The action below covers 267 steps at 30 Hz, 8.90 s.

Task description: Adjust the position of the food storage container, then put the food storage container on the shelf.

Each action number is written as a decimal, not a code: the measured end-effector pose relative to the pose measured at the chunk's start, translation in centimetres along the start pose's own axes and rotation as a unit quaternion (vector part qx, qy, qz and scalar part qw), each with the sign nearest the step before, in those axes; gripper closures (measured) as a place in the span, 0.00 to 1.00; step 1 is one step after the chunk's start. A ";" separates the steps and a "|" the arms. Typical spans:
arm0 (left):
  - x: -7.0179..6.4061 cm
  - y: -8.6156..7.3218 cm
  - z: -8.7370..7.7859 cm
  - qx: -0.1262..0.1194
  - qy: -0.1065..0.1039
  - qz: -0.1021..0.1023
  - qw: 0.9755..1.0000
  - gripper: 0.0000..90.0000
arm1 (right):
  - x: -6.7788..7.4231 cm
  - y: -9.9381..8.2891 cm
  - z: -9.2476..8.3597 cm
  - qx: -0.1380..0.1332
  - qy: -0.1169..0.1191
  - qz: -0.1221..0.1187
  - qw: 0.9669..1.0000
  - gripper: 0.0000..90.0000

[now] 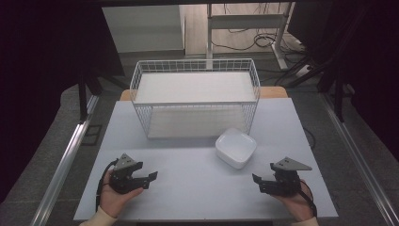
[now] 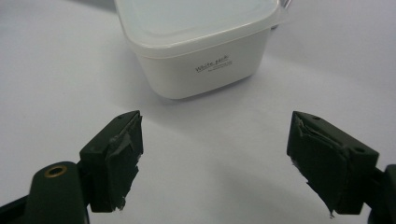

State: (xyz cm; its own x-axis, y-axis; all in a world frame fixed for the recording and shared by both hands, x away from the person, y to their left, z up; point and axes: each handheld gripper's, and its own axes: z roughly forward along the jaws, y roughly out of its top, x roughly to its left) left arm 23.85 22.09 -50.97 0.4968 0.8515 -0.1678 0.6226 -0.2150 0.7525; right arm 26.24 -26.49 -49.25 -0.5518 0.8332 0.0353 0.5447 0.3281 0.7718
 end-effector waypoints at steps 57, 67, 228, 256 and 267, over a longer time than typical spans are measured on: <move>0.4 -0.1 -0.2 0.005 -0.009 -0.009 1.000 0.29 | -1.5 9.3 0.0 0.013 0.025 -0.003 1.000 0.34; 0.3 -0.1 -0.1 0.006 -0.010 -0.007 1.000 0.29 | -3.2 12.9 1.8 0.028 0.031 0.004 0.999 0.42; 0.0 0.3 -0.5 -0.003 -0.019 -0.018 1.000 0.29 | 3.8 6.6 5.1 0.118 0.154 -0.062 0.979 1.00; -1.1 2.2 -0.7 -0.012 -0.052 -0.060 0.997 0.27 | 3.1 5.3 2.3 -0.004 0.179 0.020 0.984 0.30; -2.1 3.1 0.0 -0.005 -0.068 -0.061 0.996 0.27 | 3.3 5.5 2.1 -0.009 0.183 0.032 0.983 0.28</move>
State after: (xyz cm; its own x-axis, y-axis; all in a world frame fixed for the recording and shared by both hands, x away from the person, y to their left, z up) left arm 24.78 19.65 -48.28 0.4967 0.7975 -0.3424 0.6769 -0.1090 0.7280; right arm 28.80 -21.00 -46.20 -0.7088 0.6352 0.3067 0.5761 0.2705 0.7713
